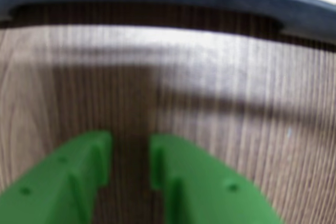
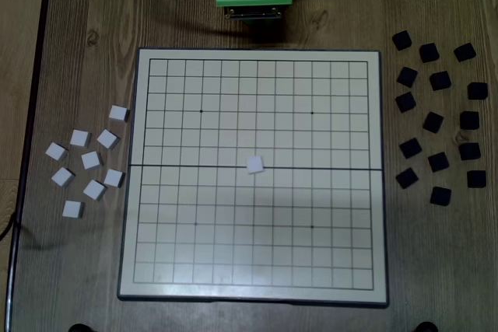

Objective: Grasp a White stone and put it on the board on position (0,0).

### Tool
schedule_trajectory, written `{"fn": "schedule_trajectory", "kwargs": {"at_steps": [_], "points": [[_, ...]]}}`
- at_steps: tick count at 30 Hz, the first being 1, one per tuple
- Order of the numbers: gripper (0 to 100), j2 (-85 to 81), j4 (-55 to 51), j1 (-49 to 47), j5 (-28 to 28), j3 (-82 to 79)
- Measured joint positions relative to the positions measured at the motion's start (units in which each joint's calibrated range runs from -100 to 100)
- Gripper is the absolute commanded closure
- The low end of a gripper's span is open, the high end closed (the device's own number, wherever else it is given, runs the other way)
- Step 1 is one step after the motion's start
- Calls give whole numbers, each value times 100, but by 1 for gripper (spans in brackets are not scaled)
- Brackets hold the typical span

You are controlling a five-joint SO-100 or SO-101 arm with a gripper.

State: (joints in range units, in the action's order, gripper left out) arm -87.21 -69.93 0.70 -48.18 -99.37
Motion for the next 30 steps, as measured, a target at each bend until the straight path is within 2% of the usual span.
{"fn": "schedule_trajectory", "kwargs": {"at_steps": [4,11,30], "points": [[92,-146,-48,0,39,0],[92,-256,-143,75,498,0],[92,-256,-167,86,523,0]]}}
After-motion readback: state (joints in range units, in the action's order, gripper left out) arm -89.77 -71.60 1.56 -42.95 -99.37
